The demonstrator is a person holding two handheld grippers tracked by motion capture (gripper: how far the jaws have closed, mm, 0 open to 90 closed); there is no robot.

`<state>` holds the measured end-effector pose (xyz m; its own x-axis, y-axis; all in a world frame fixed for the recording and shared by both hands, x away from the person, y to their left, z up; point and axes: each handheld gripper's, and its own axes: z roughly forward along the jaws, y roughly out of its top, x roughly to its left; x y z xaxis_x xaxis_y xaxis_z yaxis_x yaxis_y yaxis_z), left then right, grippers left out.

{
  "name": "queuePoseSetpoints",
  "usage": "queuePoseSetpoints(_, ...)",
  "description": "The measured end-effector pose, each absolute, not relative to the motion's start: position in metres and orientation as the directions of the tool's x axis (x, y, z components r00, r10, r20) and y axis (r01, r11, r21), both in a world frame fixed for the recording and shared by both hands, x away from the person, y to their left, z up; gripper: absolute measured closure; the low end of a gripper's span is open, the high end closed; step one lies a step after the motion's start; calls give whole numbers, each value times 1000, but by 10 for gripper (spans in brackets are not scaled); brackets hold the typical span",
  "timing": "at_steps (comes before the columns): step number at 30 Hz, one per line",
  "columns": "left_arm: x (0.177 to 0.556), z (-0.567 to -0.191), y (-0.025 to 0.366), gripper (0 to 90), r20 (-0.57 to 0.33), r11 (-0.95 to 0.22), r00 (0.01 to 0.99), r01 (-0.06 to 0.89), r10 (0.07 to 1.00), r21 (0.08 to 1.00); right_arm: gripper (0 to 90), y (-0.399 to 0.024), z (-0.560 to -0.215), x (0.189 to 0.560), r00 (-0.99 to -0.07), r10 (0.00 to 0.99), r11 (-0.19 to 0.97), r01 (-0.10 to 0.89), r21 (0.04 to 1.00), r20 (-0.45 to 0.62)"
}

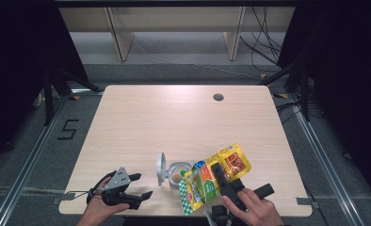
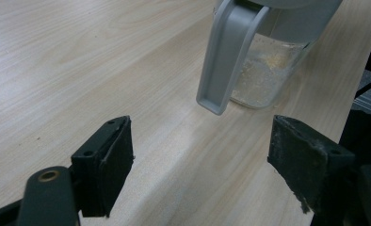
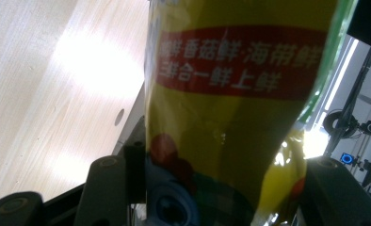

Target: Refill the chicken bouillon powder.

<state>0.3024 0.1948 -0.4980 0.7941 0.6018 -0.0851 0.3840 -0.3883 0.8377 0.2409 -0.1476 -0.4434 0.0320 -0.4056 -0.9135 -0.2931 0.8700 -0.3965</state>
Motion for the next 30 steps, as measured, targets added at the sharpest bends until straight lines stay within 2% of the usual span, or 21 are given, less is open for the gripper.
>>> queuePoseSetpoints(16,303,-498,195,221,-81,-401,798,384,597,832,484,-144,-437,246,-13,-427,866,-293,-405,-904)
queuePoseSetpoints(18,302,-498,195,221,-99,-387,786,405,611,828,484,-143,-436,245,-9,-434,862,-295,-413,-901)
queuePoseSetpoints(23,303,-498,195,221,-85,-391,796,385,600,836,484,-144,-437,246,-18,-412,874,-290,-389,-911)
queuePoseSetpoints(30,302,-497,195,221,-82,-393,790,389,608,834,484,-144,-433,246,-12,-434,862,-298,-411,-901)
